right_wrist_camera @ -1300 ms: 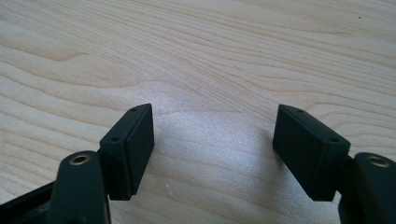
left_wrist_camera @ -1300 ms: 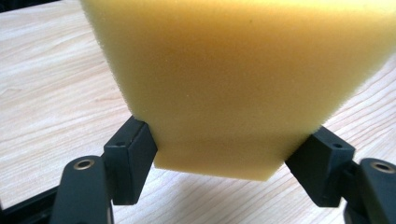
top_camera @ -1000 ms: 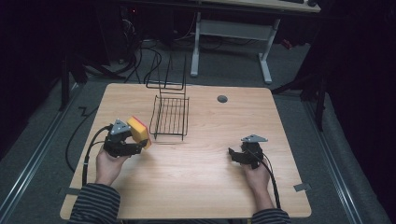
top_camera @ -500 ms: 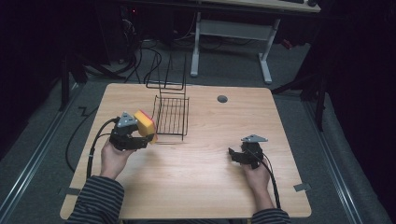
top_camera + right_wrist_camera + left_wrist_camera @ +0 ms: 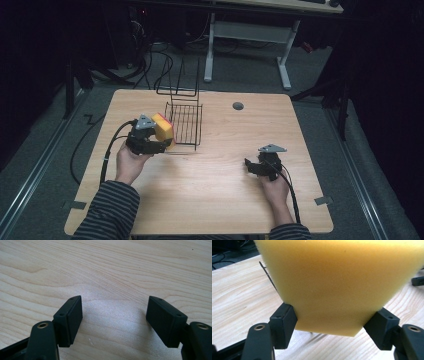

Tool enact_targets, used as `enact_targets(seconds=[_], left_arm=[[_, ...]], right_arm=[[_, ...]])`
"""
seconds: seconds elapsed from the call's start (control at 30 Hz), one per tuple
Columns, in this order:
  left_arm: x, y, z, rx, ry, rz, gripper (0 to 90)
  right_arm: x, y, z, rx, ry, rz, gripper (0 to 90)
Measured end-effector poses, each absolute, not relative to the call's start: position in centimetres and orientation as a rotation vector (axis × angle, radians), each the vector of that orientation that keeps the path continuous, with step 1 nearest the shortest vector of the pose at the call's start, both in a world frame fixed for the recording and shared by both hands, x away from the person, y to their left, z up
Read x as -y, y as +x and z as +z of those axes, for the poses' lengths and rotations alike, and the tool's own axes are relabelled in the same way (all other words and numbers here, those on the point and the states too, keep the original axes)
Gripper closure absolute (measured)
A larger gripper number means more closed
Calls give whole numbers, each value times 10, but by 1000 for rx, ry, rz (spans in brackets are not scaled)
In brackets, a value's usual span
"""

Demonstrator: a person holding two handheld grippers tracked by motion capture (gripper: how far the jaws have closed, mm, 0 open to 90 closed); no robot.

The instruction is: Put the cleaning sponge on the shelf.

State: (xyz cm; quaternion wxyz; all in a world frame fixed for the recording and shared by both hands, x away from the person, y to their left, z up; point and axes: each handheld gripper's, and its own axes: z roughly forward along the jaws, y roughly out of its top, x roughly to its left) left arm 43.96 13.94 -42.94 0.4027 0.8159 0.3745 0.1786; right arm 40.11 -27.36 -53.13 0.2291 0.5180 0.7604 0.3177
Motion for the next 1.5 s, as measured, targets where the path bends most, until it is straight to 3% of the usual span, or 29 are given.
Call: enact_targets(seconds=[0.83, 1.5], left_arm=[[-86, 490, -451, -984, 2100, 487, 313], [-86, 505, -467, -1054, 2105, 522, 296]], right_arm=[[273, 401, -531, -2092, 1429, 875, 297], [274, 401, -531, -2093, 1425, 873, 297]])
